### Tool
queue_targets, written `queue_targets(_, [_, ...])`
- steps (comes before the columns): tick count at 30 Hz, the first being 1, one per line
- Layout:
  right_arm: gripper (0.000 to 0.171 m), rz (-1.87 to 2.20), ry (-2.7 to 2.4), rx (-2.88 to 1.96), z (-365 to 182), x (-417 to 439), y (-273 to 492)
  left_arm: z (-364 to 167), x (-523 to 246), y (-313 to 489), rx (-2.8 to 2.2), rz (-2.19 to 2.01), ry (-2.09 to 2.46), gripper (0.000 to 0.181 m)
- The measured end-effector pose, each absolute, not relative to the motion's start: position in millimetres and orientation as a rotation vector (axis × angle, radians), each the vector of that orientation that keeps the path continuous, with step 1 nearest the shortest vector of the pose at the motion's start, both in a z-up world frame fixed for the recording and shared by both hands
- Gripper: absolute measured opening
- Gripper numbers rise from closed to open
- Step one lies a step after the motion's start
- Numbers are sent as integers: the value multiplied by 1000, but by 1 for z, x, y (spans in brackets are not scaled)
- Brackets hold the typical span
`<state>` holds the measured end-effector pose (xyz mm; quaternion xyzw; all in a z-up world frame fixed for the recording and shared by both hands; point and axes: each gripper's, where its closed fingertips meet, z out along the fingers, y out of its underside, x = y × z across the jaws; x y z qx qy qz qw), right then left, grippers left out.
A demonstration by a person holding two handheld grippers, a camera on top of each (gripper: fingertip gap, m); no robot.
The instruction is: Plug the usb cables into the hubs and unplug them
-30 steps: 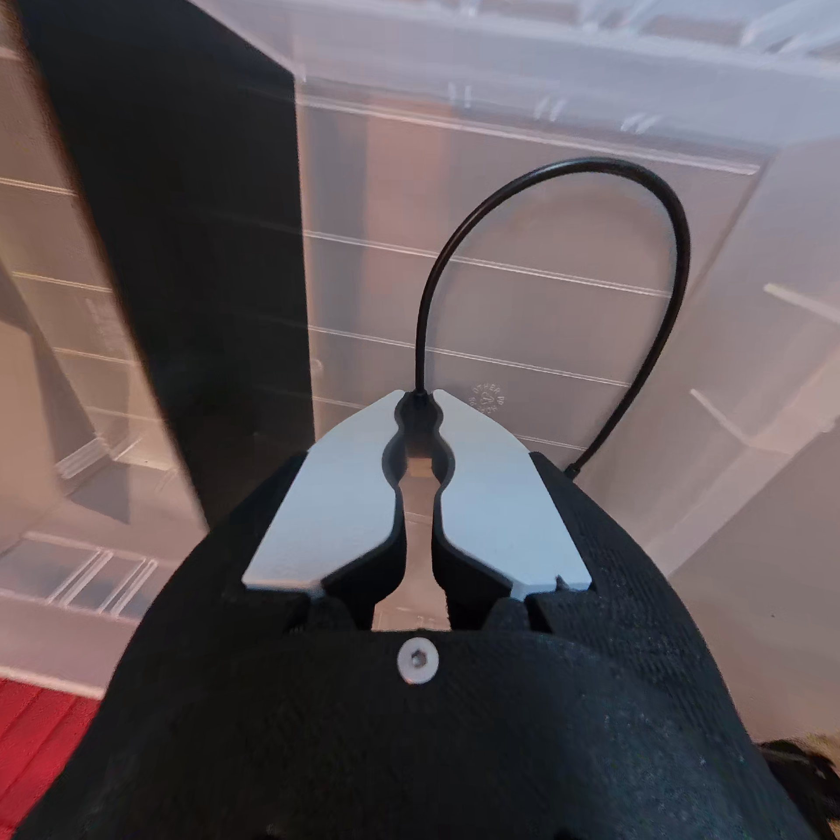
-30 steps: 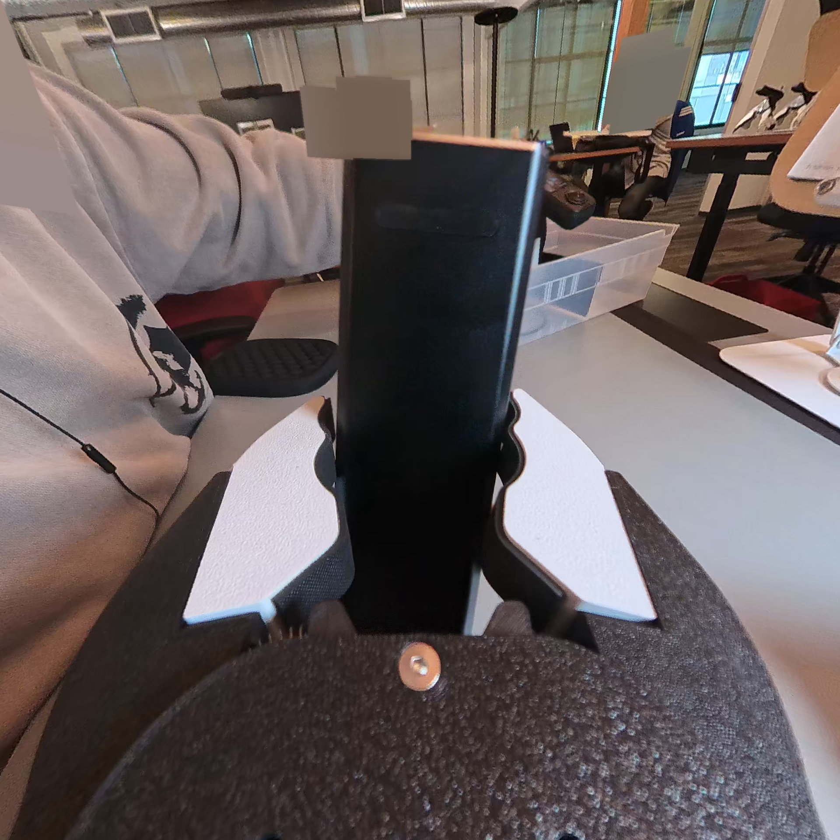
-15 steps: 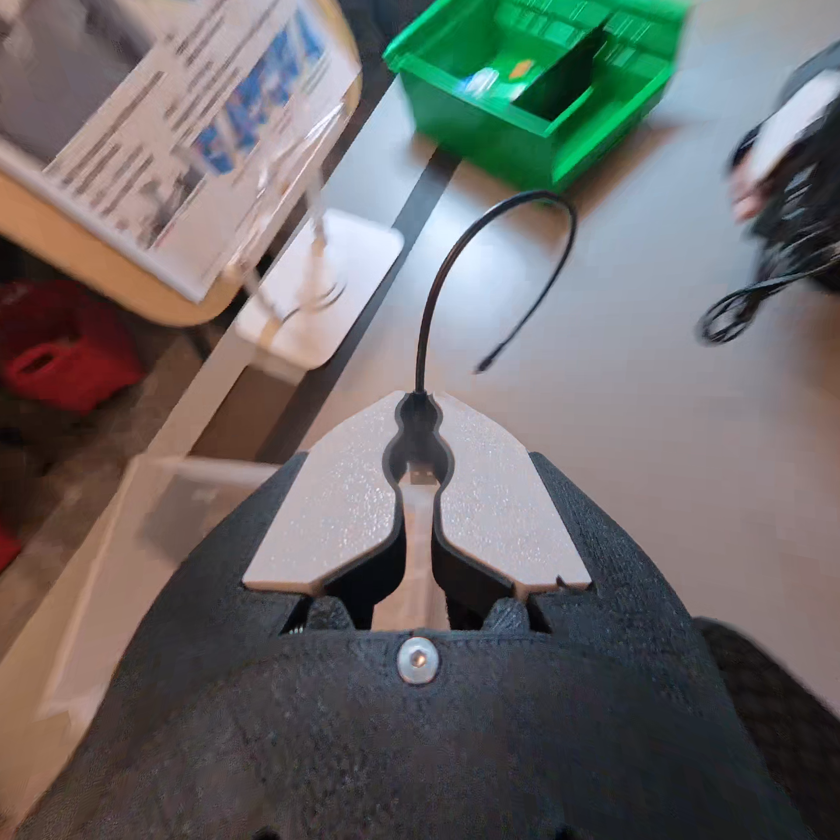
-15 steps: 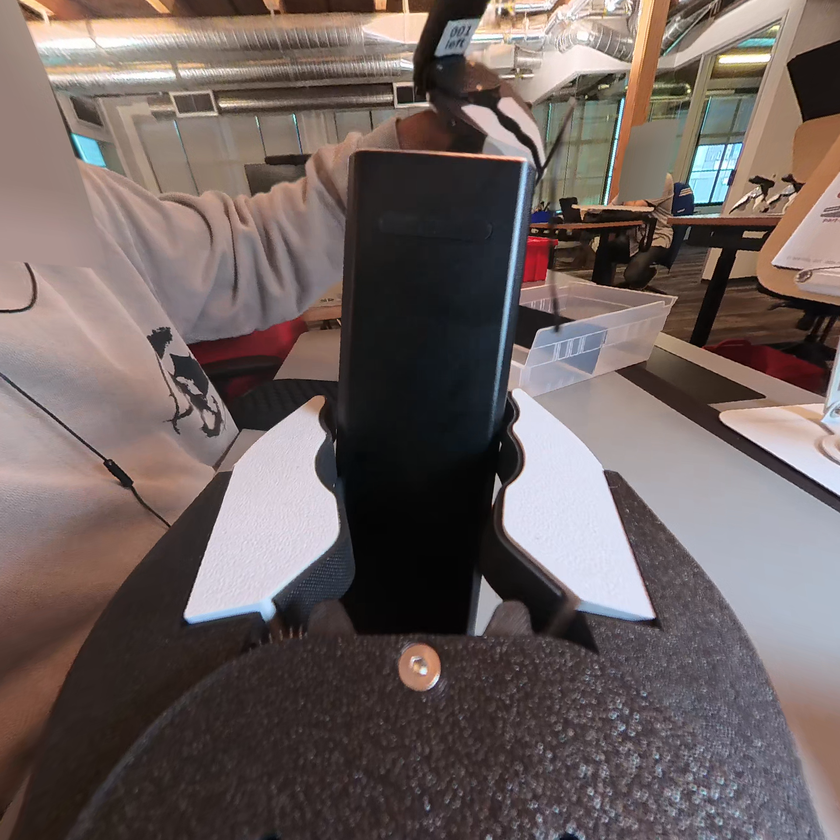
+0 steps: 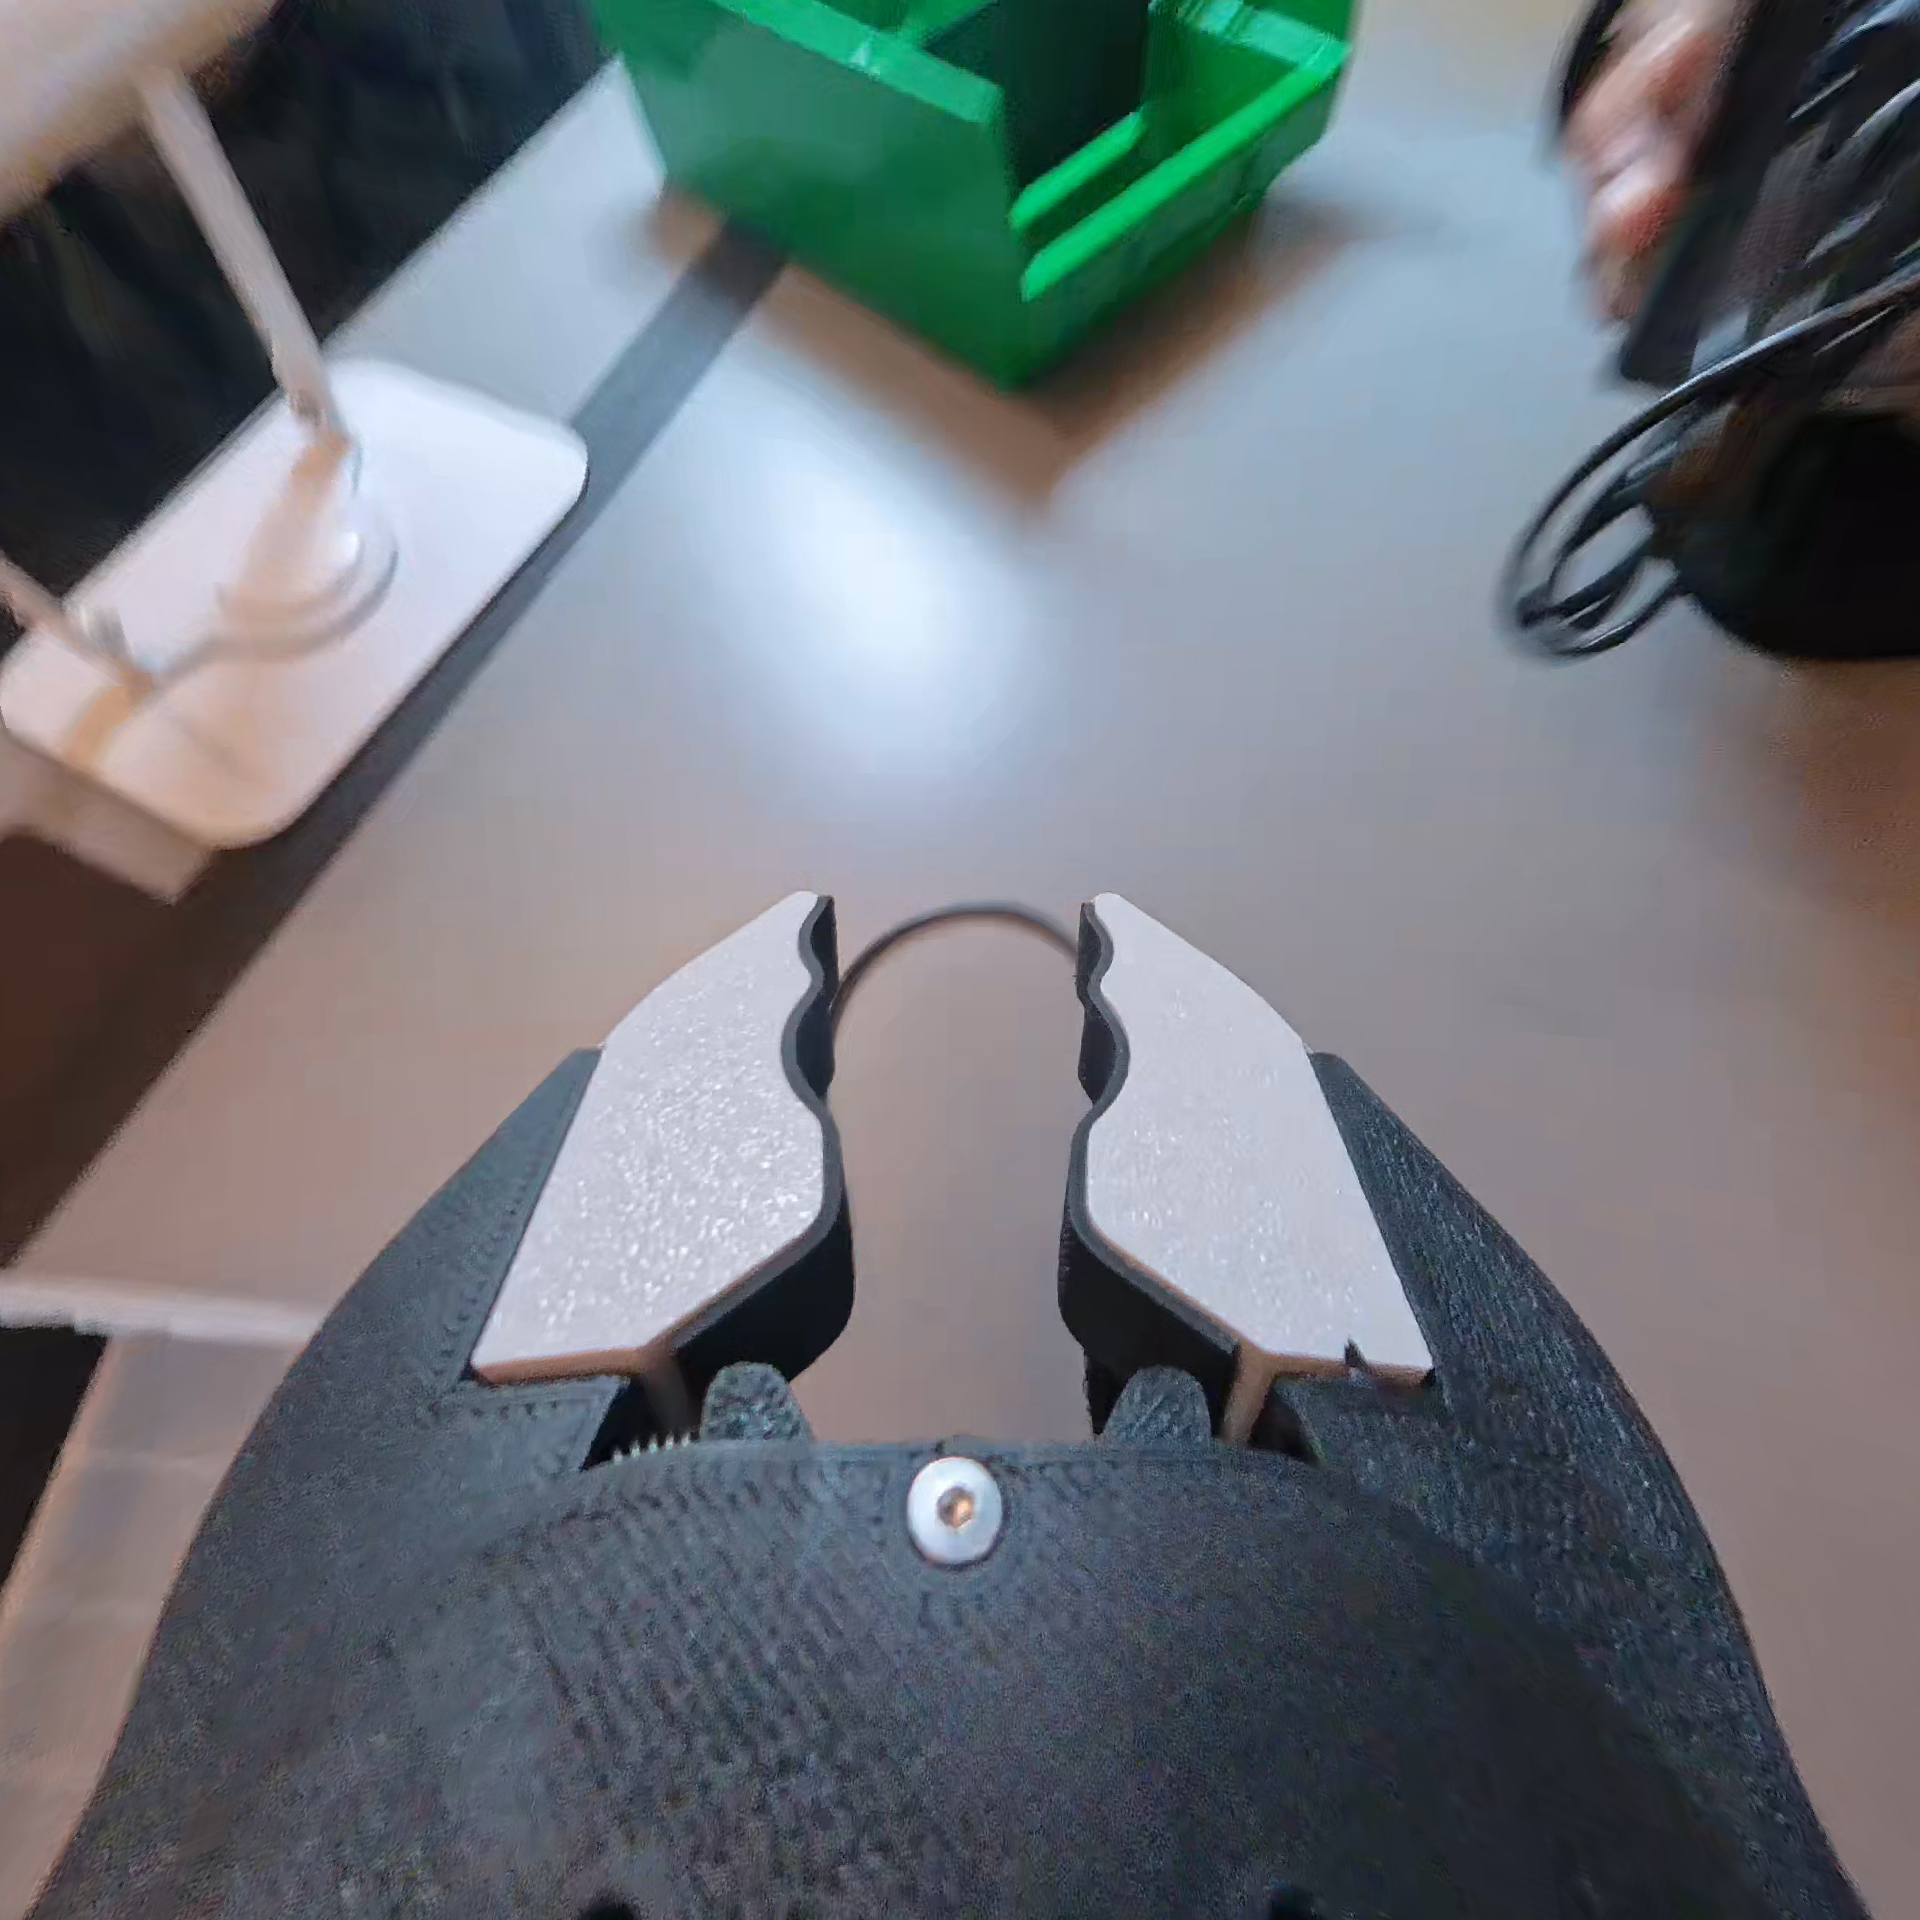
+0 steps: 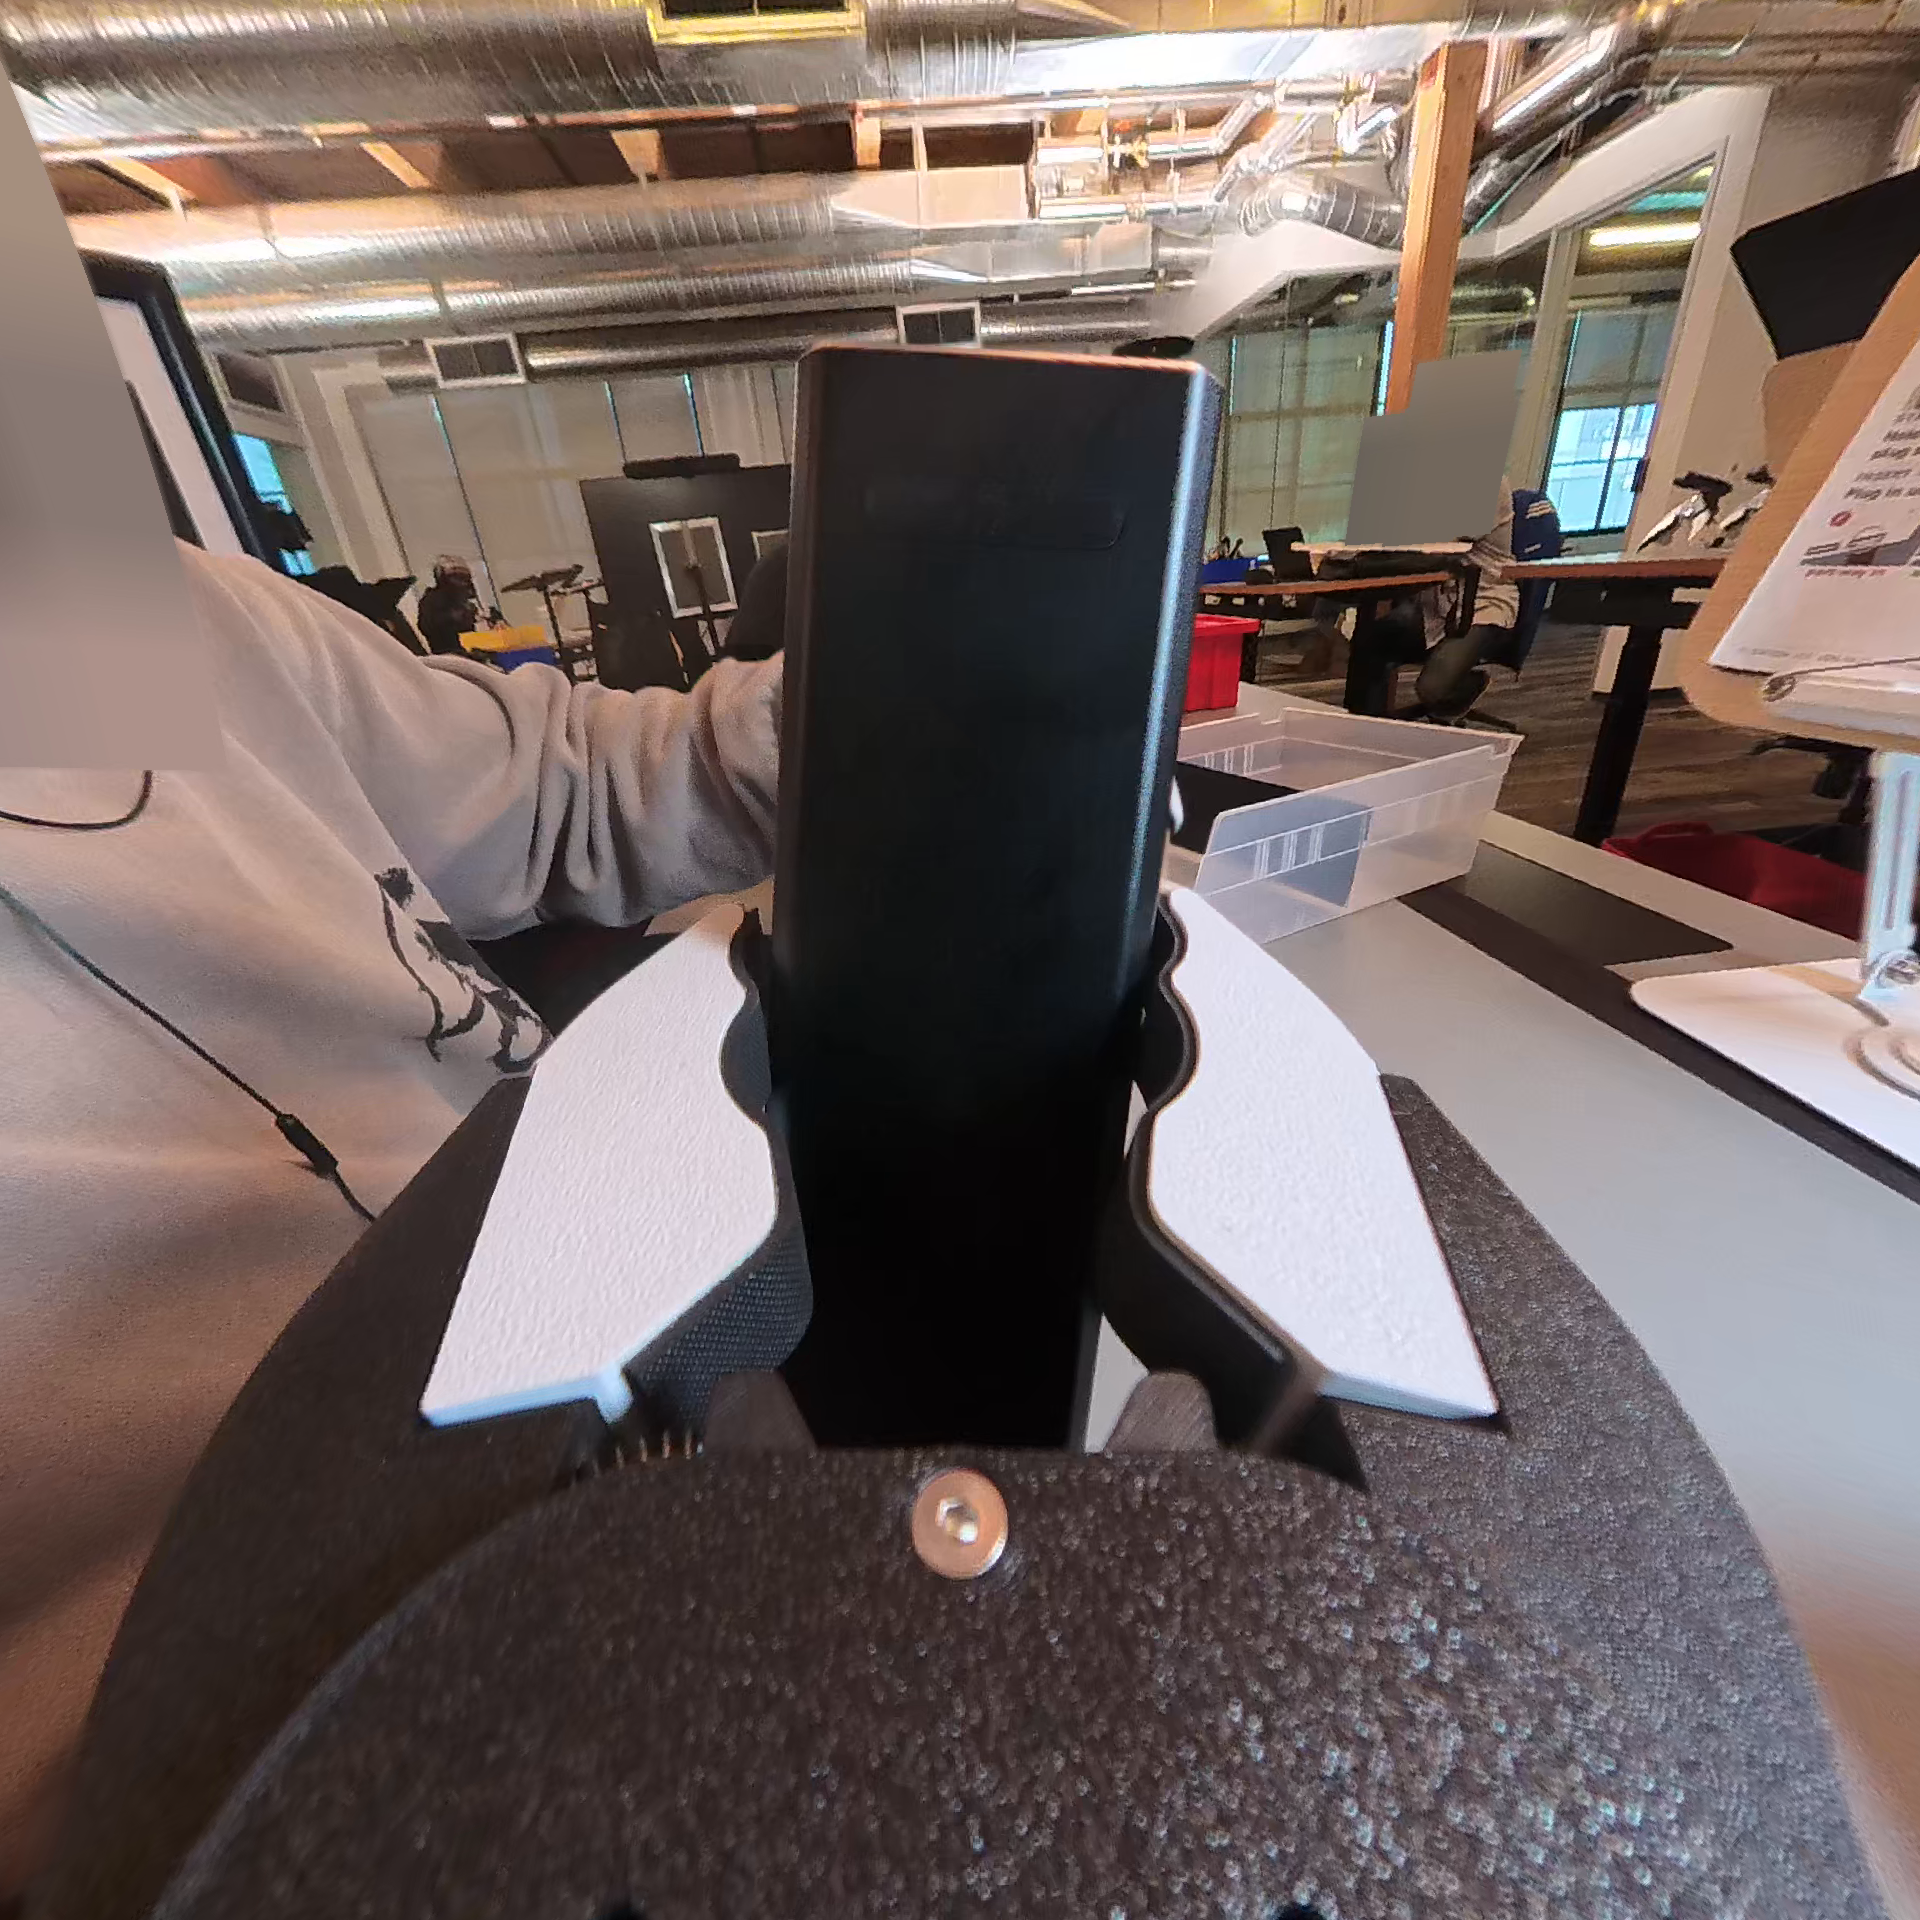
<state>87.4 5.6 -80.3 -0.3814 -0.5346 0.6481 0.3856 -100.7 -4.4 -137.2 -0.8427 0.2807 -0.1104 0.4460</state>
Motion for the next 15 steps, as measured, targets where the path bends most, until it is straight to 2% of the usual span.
queue_targets(1, [69, 1652, -1374, -976, -83, 86, 3, -122, -85, -6, -2016, -294, 748, 46])
queue_targets(6, [69, 1689, -1440, -986, -94, 71, -16, -67, 9, -22, -1681, -546, 960, 53])
queue_targets(9, [68, 1643, -1482, -1002, -103, 58, -26, -62, 55, -26, -1615, -670, 1033, 58])
queue_targets(11, [69, 1546, -1504, -1023, -111, 50, -26, -70, 71, -18, -1626, -604, 1087, 65])
queue_targets(13, [69, 1417, -1538, -1058, -121, 44, -23, -73, 75, -9, -1630, -552, 1116, 54])
queue_targets(15, [68, 1326, -1567, -1093, -130, 40, -19, -78, 80, -7, -1661, -577, 1144, 51])
